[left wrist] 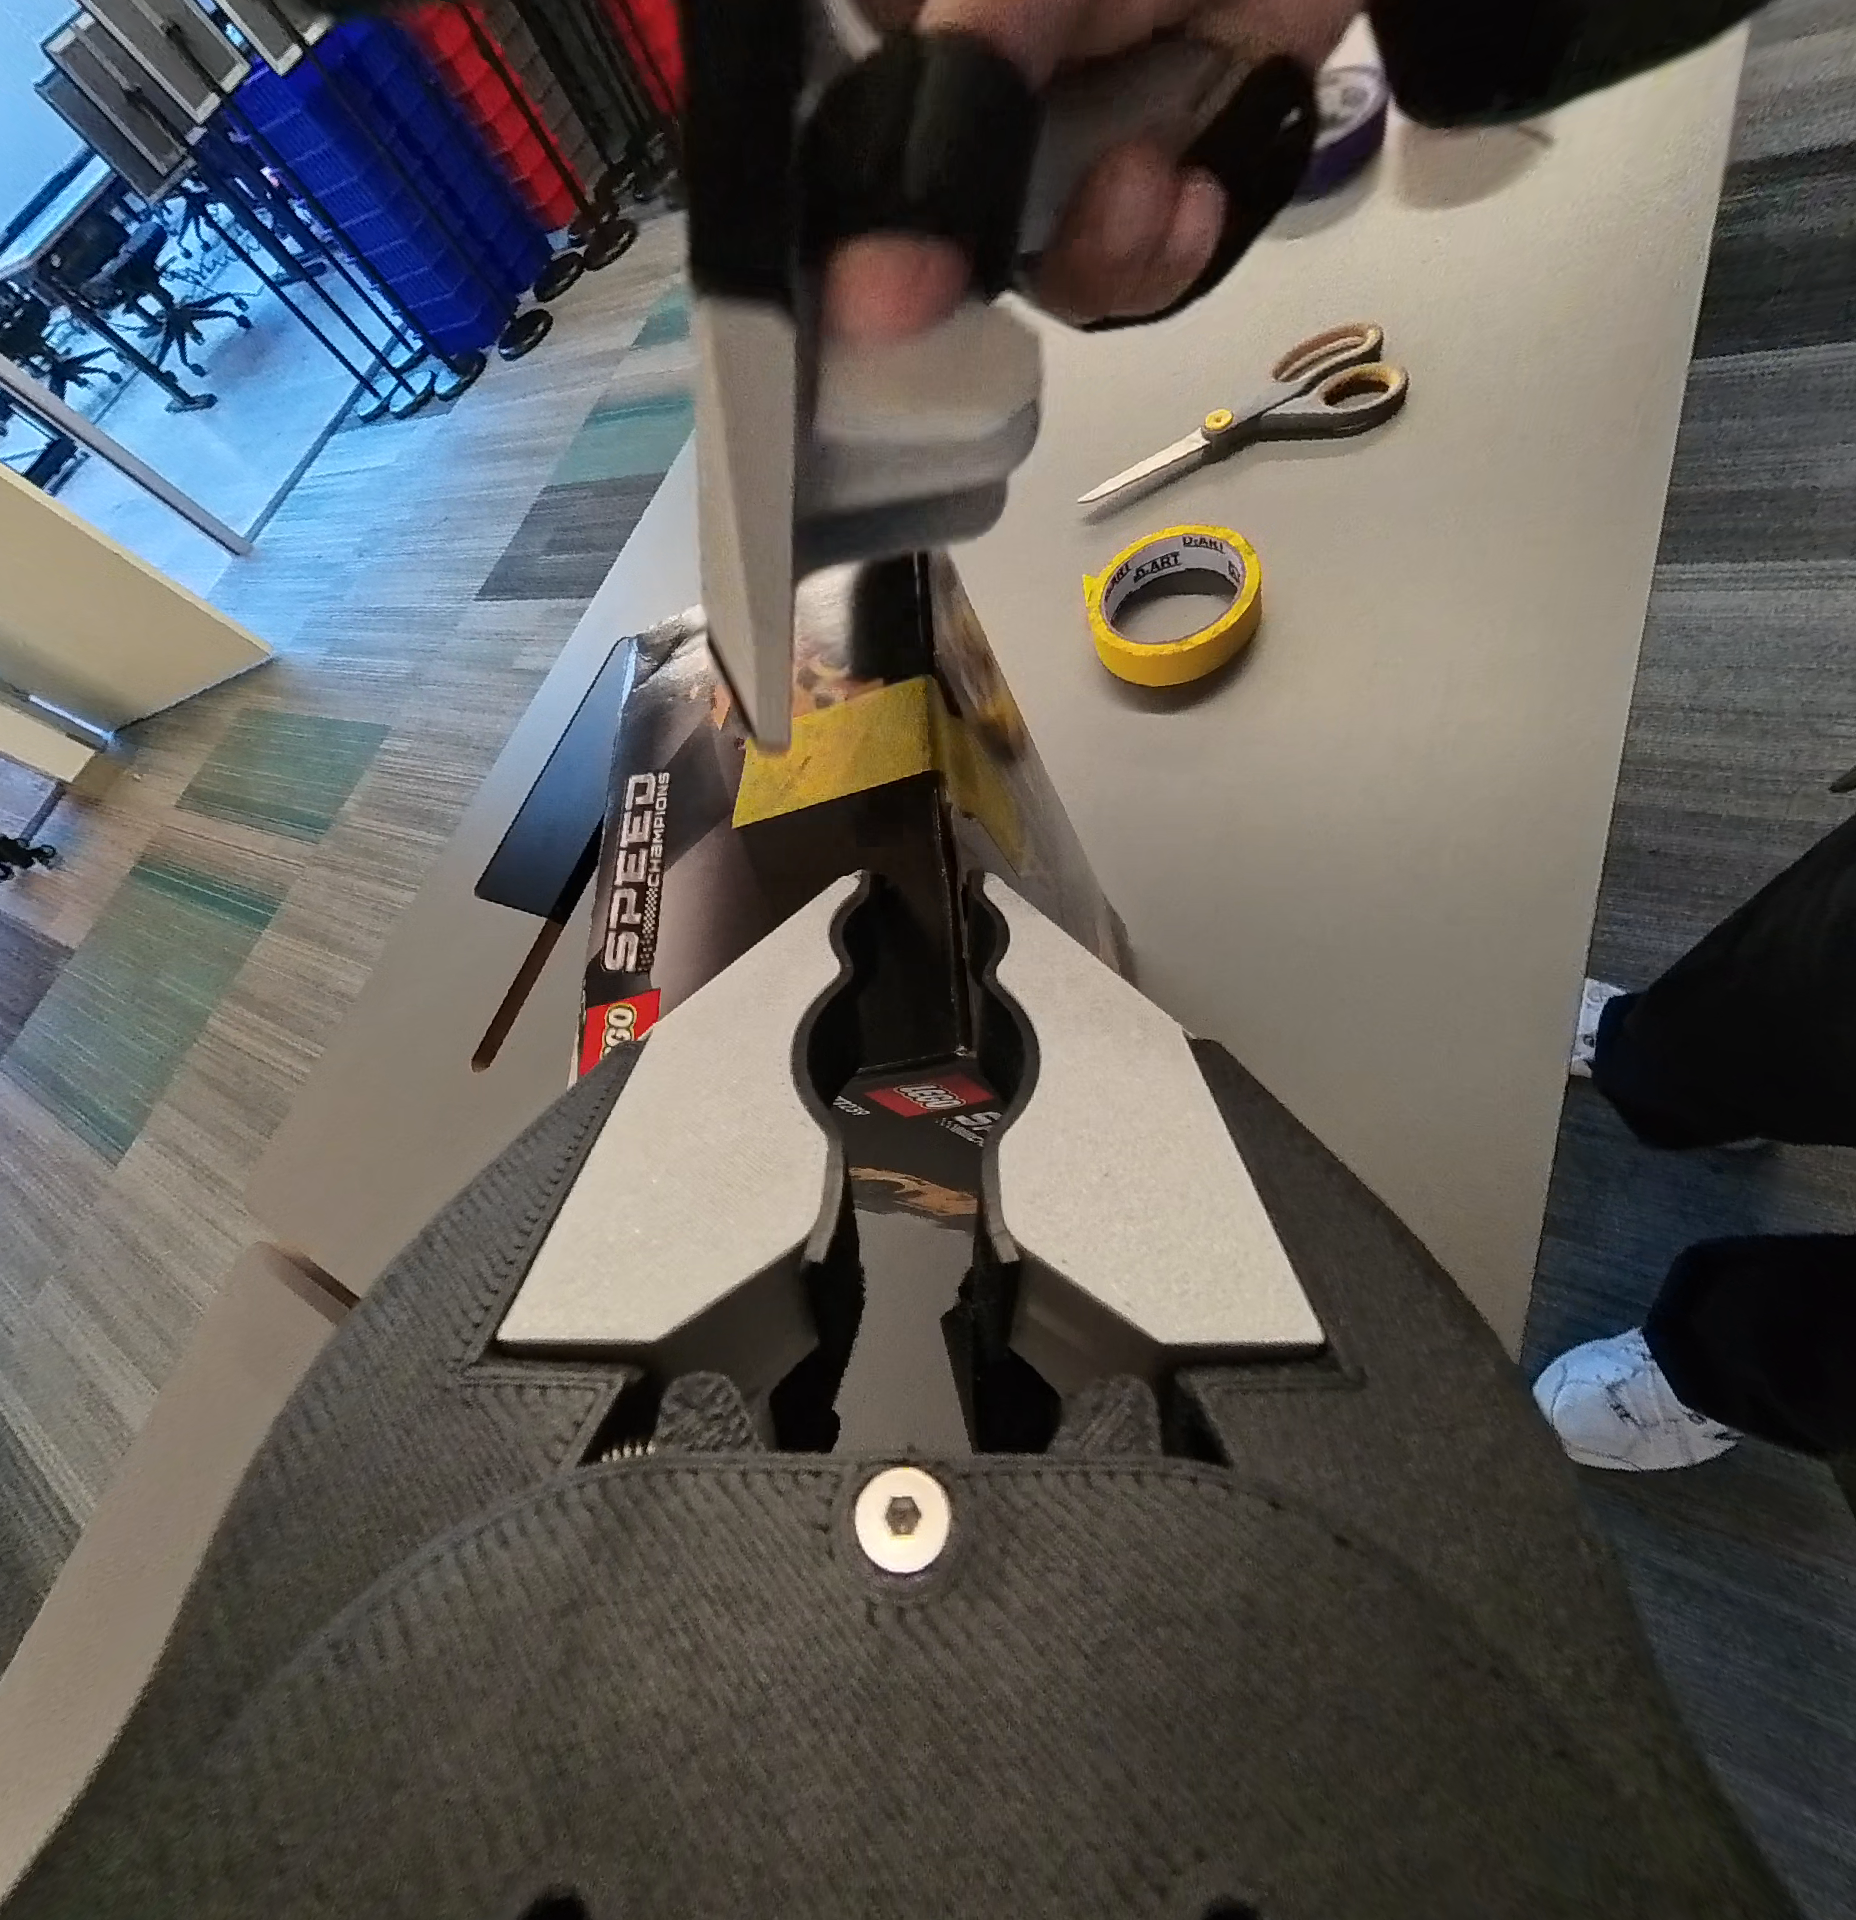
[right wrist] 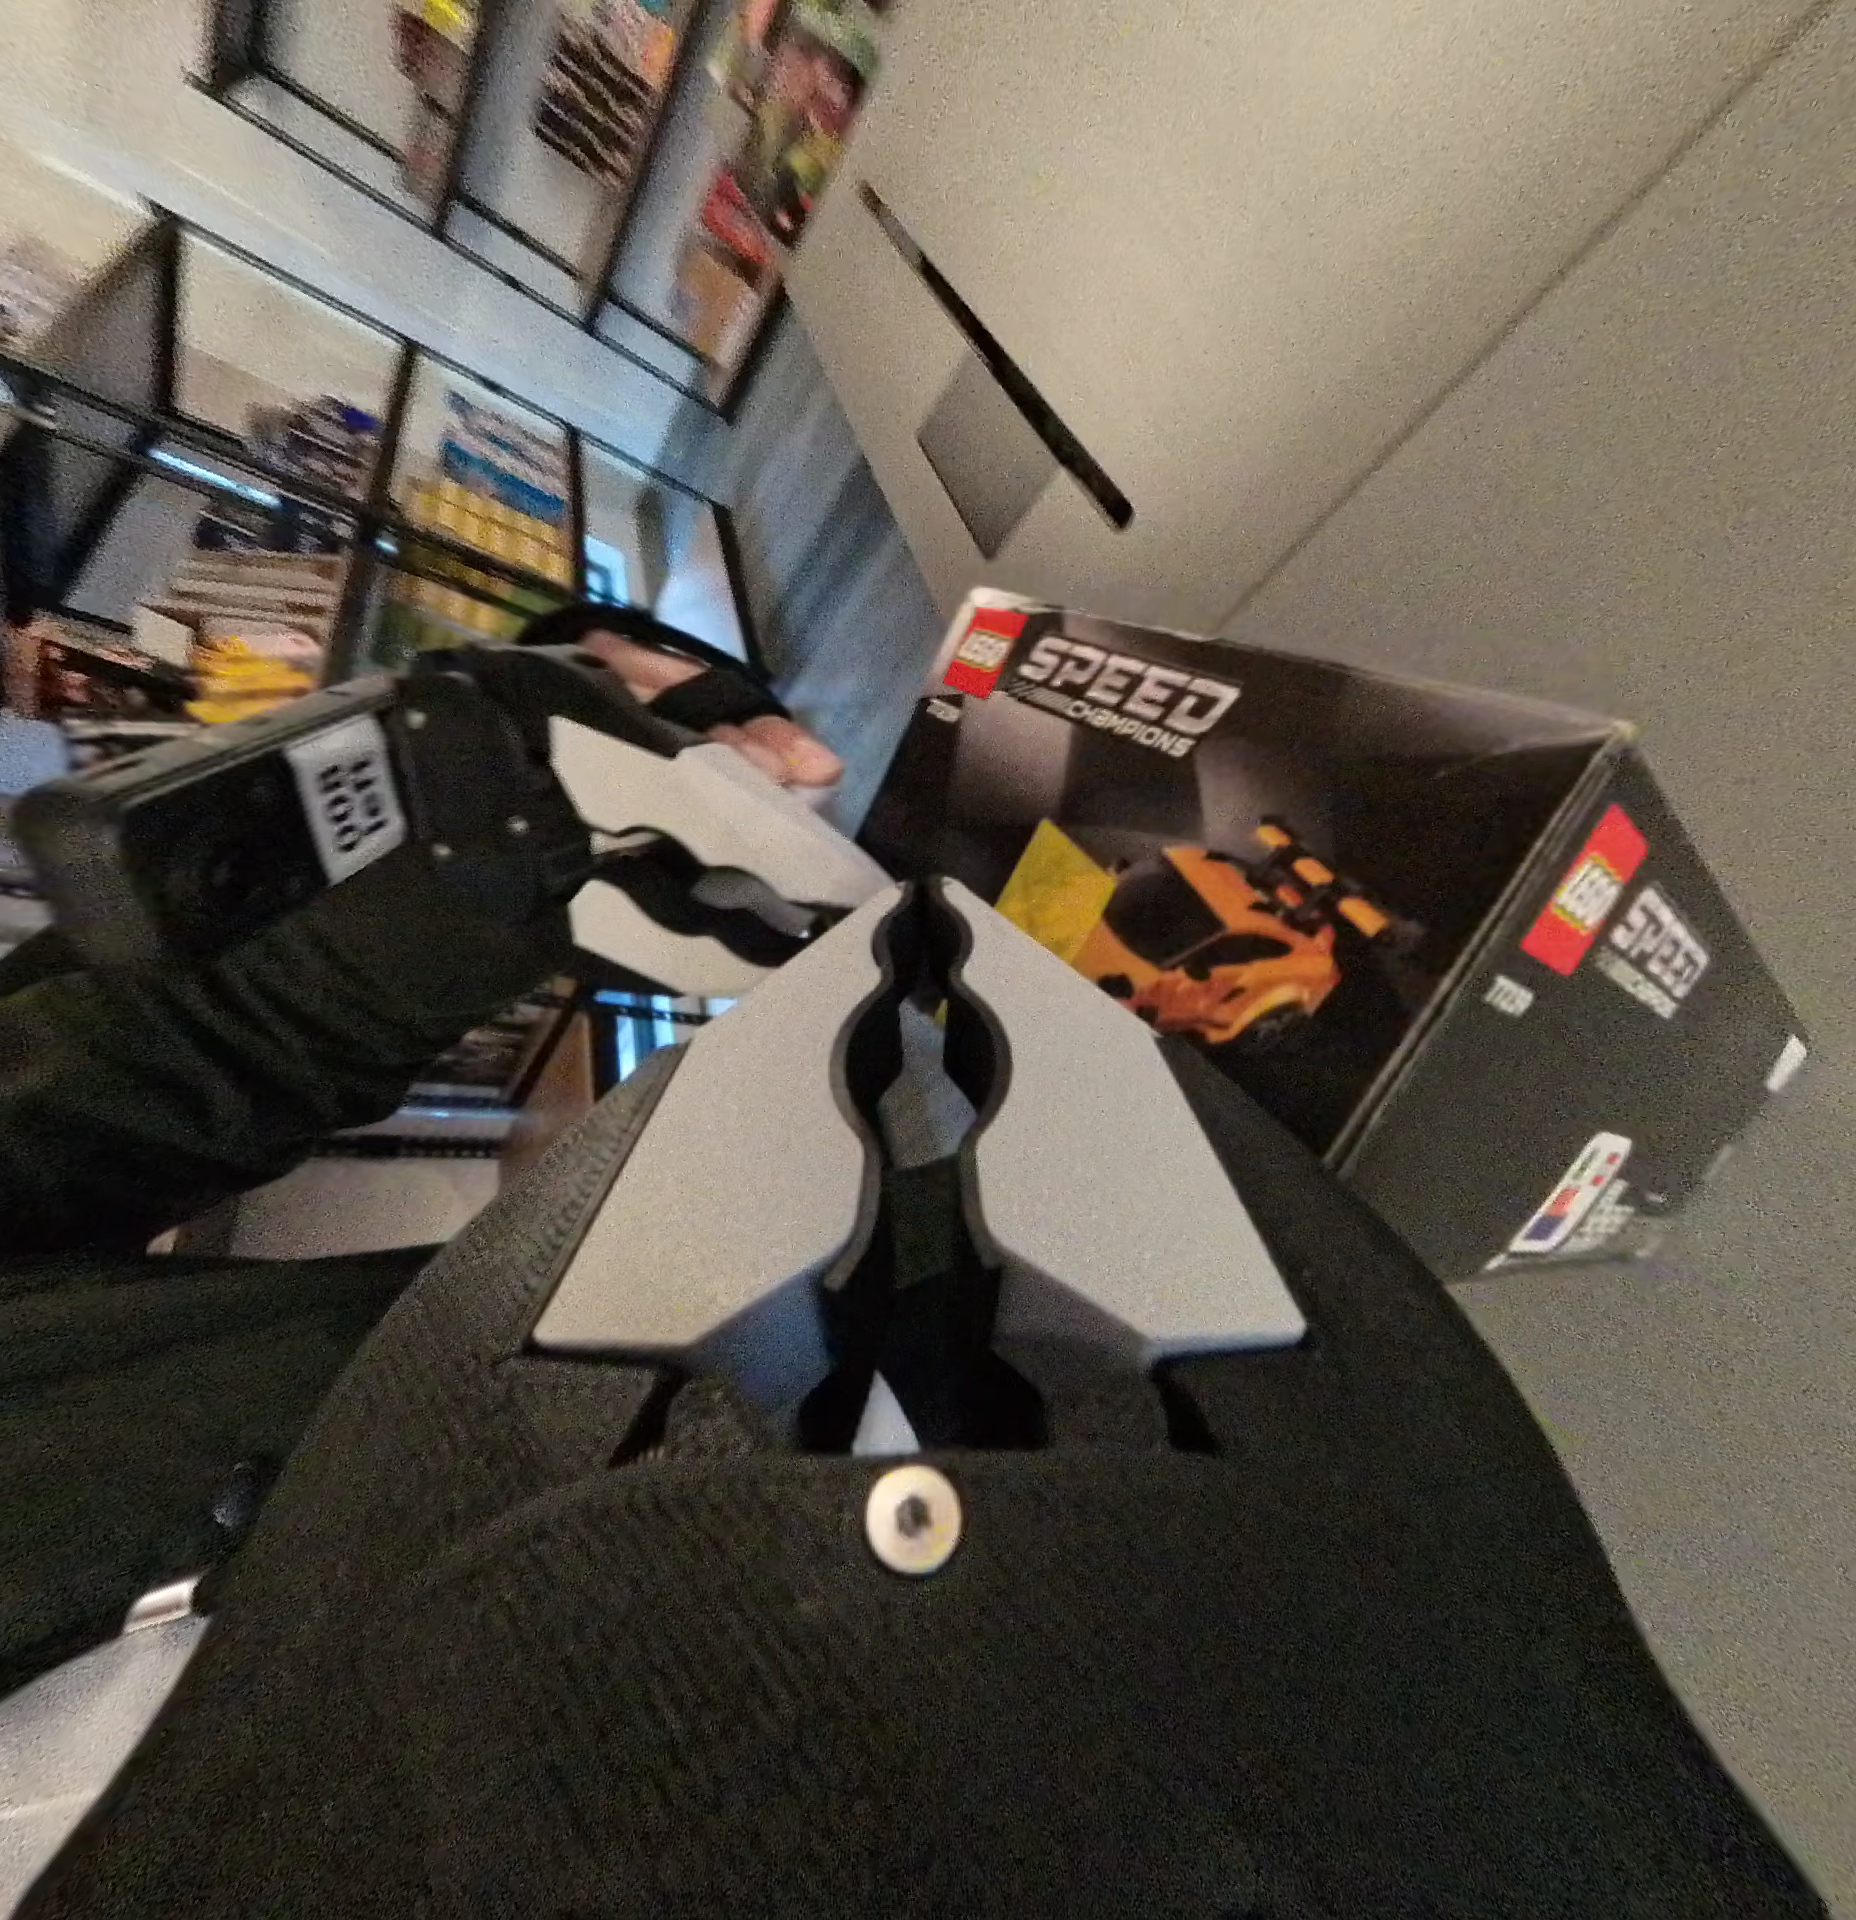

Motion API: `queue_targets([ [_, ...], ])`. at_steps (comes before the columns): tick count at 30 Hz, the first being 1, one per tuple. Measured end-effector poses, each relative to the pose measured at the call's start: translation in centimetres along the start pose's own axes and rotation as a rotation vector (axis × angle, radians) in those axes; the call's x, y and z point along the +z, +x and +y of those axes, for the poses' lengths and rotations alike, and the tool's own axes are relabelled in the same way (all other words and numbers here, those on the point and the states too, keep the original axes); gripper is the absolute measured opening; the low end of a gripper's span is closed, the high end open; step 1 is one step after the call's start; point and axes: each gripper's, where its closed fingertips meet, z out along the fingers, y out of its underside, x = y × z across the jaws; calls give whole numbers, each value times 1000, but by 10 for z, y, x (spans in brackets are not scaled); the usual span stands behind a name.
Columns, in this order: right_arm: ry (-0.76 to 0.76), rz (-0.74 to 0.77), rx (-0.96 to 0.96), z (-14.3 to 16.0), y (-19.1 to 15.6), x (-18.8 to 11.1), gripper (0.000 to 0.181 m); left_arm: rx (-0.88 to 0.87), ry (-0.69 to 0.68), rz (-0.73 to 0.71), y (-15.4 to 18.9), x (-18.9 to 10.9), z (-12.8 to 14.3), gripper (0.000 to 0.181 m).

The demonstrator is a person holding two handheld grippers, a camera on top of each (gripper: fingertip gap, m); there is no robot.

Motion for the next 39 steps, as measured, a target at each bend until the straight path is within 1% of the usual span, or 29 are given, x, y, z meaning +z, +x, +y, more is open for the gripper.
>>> queue_targets([
  [1,-53,34,32,2,6,7,0,2,-2,1,0,0,0,15],
  [2,-98,34,77,3,8,13,0,6,-4,1,0,0,0,15],
  [5,-91,13,223,-12,15,21,0,6,-4,-4,0,0,0,15],
  [7,-118,7,248,-12,15,21,0,11,-5,-4,0,0,0,15],
  [9,-102,-5,268,-9,15,17,0,23,-7,-6,0,0,0,15],
  [12,-103,-68,304,6,8,9,0,19,0,-8,0,0,0,15],
  [15,-51,-92,226,18,1,5,0,9,10,-5,-1,-1,0,15],
  [18,70,-113,148,20,-5,0,0,4,15,-8,-1,-1,-1,15],
  [19,100,-93,121,21,-3,-2,0,3,16,-5,0,-1,-1,15],
  [21,108,-44,66,28,-2,-3,0,3,12,-8,-2,-1,0,15],
  [24,140,71,-20,41,14,-5,0,7,6,-2,-3,-1,-1,15],
  [25,167,43,-70,44,11,-4,0,7,5,-2,-3,-1,0,15],
  [26,210,-12,-137,48,6,-2,0,3,4,0,-3,-1,0,15],
  [27,258,-33,-204,51,6,1,0,0,5,1,-2,-1,0,15],
  [28,333,-18,-265,50,13,2,0,-2,6,0,-2,-1,-1,15],
  [29,423,2,-284,44,21,2,0,-5,8,0,-2,-1,-1,15],
  [30,487,-55,-288,38,17,1,0,-9,8,-2,-2,-1,-1,15],
  [31,497,-103,-312,35,14,4,0,-11,6,2,-1,-1,0,15],
  [33,491,-120,-449,39,19,7,0,-5,-7,-1,-3,-1,0,14],
  [34,478,-125,-456,43,28,10,0,-4,-14,1,-4,-1,0,15],
  [36,407,-180,-374,52,47,14,0,2,-23,10,-4,0,0,15],
  [37,409,-217,-351,52,46,9,0,3,-25,16,-3,0,0,15],
  [38,423,-217,-366,50,47,3,0,2,-28,16,-3,0,0,15],
  [39,422,-176,-401,48,51,-1,0,0,-30,11,-4,0,0,15],
])
